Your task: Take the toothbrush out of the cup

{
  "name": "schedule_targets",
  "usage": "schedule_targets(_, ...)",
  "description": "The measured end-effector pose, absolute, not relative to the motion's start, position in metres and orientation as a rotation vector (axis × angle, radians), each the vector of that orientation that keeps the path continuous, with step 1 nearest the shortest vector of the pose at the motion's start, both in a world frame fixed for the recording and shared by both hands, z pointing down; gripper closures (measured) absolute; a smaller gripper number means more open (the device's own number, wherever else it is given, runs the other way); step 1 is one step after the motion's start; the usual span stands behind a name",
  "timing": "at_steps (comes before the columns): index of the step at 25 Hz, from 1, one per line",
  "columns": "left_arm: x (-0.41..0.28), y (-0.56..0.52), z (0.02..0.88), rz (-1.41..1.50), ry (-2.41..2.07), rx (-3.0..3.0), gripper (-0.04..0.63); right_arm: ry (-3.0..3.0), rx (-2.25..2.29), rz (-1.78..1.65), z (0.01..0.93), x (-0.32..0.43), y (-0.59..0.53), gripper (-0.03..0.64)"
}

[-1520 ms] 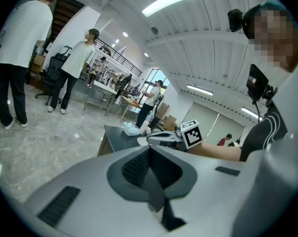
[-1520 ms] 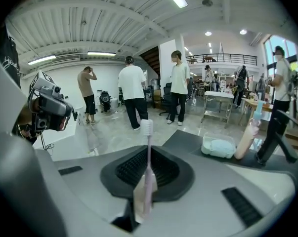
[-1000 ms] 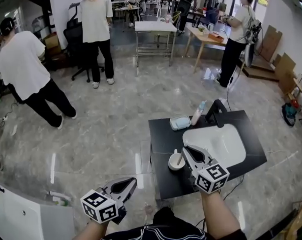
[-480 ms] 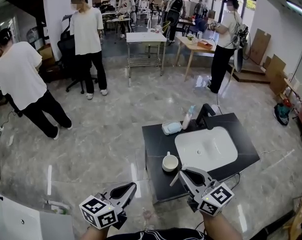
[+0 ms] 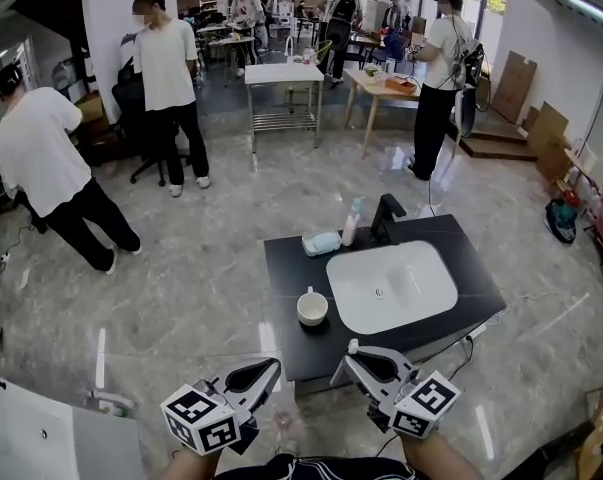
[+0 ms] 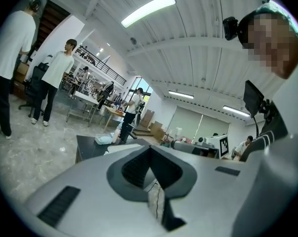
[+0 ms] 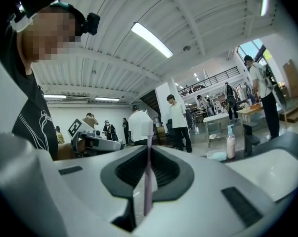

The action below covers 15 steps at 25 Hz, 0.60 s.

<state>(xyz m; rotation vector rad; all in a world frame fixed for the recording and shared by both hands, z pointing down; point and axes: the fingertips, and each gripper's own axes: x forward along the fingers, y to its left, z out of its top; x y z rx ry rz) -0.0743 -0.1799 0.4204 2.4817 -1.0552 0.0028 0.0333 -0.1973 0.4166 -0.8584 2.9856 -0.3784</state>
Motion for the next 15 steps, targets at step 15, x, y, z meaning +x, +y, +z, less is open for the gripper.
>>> schedule_targets(15,-0.011,-0.124,0.409,0.029,-1.106,2.535,0.592,2.982,-0.691,-0.346,0.409,0.076,-0.135,0.591)
